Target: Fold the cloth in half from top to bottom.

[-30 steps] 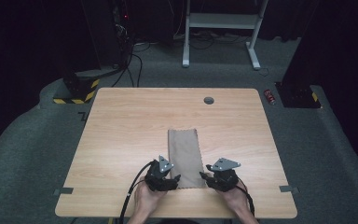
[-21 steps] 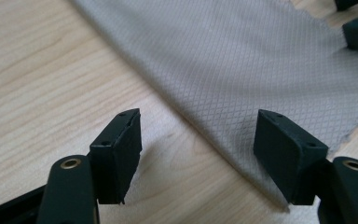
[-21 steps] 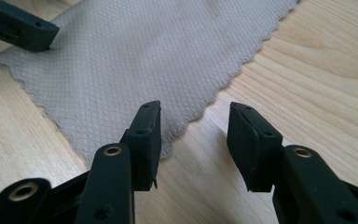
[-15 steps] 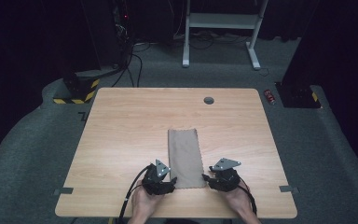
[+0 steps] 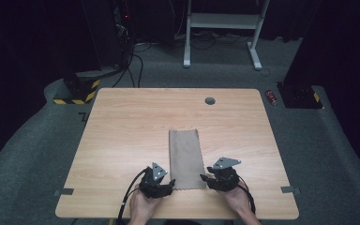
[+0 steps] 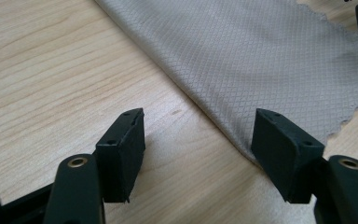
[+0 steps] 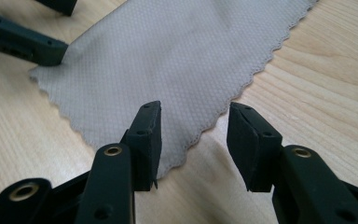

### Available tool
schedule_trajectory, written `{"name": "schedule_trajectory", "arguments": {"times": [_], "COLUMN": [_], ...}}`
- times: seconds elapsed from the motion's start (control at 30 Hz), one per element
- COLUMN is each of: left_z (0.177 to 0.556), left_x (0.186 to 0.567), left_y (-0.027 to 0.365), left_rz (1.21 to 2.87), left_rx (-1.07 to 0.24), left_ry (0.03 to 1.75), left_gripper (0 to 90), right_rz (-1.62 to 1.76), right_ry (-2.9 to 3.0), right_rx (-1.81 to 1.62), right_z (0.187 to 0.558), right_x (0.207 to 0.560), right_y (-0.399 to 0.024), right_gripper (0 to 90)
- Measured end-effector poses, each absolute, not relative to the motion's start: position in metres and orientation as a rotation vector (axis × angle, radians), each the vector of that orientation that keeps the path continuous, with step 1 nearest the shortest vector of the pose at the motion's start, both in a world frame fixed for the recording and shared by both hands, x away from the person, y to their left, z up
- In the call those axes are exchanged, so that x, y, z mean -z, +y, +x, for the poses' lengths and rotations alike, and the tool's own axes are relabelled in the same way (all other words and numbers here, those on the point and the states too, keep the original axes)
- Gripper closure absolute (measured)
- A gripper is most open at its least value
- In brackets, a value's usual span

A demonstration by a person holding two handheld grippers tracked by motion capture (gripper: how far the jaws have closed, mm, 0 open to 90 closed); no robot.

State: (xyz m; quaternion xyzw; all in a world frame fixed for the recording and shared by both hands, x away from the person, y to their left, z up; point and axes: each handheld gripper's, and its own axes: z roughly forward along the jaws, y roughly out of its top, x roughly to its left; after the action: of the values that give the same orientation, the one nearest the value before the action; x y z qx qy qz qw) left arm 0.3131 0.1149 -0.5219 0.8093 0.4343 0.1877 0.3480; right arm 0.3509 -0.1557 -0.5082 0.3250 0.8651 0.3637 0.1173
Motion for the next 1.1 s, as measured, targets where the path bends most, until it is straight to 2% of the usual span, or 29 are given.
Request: {"name": "schedule_trajectory", "arguments": {"times": [0.67, 0.8, 0.87, 0.93, 1.1], "left_z": [0.31, 0.307, 0.308, 0.31, 0.339], "left_x": [0.518, 0.519, 0.518, 0.516, 0.506], "left_y": [0.122, 0.129, 0.132, 0.134, 0.144], "left_rz": [2.146, 2.128, 2.139, 2.161, 2.076], "left_rx": [-0.481, -0.461, -0.451, -0.451, -0.378], "left_ry": [1.119, 1.13, 1.124, 1.12, 1.142], "left_gripper": [37.5, 37.0, 37.2, 42.6, 40.3], "right_rz": [0.903, 0.883, 0.865, 0.9, 1.064], "right_ry": [2.551, 2.573, 2.59, 2.58, 2.494], "right_rx": [-1.015, -1.023, -1.044, -1.104, -1.204], "right_z": [0.322, 0.32, 0.323, 0.33, 0.362], "right_x": [0.516, 0.516, 0.516, 0.517, 0.514], "right_y": [-0.14, -0.137, -0.138, -0.143, -0.157], "right_gripper": [61.4, 60.2, 58.5, 57.4, 57.2]}}
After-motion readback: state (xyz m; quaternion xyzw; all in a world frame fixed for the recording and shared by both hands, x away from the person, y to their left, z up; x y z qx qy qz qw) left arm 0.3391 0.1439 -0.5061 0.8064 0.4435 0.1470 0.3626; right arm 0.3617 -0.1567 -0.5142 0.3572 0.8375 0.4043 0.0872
